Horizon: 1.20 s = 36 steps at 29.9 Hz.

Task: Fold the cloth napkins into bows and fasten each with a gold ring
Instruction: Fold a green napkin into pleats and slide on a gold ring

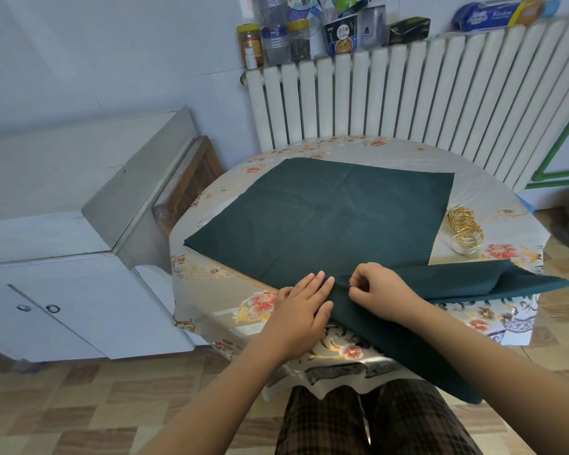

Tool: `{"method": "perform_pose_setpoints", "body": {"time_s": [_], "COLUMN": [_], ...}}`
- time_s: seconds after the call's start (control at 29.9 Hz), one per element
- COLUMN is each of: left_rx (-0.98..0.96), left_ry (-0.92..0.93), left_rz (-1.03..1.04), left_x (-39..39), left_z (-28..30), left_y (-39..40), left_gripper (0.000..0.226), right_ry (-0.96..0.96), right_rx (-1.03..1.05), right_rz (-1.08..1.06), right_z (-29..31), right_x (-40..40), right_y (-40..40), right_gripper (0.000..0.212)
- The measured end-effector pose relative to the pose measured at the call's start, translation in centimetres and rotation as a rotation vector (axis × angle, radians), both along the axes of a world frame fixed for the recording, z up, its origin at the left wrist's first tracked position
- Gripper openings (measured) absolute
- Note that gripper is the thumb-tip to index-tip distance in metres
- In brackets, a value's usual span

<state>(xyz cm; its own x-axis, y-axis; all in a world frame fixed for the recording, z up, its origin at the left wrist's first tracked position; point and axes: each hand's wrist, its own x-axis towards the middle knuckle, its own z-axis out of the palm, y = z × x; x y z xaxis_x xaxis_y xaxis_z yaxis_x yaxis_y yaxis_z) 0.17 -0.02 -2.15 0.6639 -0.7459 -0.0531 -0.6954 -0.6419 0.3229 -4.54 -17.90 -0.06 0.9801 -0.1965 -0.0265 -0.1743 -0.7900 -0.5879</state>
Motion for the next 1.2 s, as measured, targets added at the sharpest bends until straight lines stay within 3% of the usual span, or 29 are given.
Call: {"method": "perform_pose_setpoints", "body": {"time_s": [0.13,0.27,0.4,0.6,0.73,1.0,1.1,1.2], "left_rx": [0.141,0.235,0.341,0.466,0.488,0.396,0.335,0.223], "left_ry": [-0.083,-0.118,-0.16,-0.198,-0.213,-0.206,0.006,0.192], "left_rz": [-0.013,-0.031,-0.068,-0.113,-0.119,-0.127,-0.105,-0.039], "left_x": [-0.2,0.4,0.9,1.7,2.0,1.5,1.7,2.7], "left_z": [-0.3,1.0,2.7,3.9,4.1,4.6,4.7,4.3], "left_y": [-0.4,-0.9,-1.8,-3.0,-3.4,-3.4,-3.3,-3.2], "left_gripper": [0.053,0.055,0.057,0.056,0.056,0.055,0.048,0.036], "right_ry": [-0.082,-0.107,0.083,0.439,0.517,0.421,0.418,0.457], "right_rx": [-0.067,-0.349,-0.361,-0.475,-0.334,-0.26,-0.09,0.319], "right_rz": [0.065,0.058,-0.083,-0.117,-0.09,-0.07,-0.152,-0.281], "right_z": [-1.3,-2.0,0.2,2.6,3.7,3.6,3.6,3.9], "right_x": [-0.5,-0.8,-0.1,0.8,1.4,2.5,2.5,1.9], "right_y": [0.7,0.6,-1.9,-6.3,-6.2,-3.8,-3.7,-3.3], "right_gripper": [0.011,0.029,0.047,0.047,0.044,0.017,0.021,0.02]}}
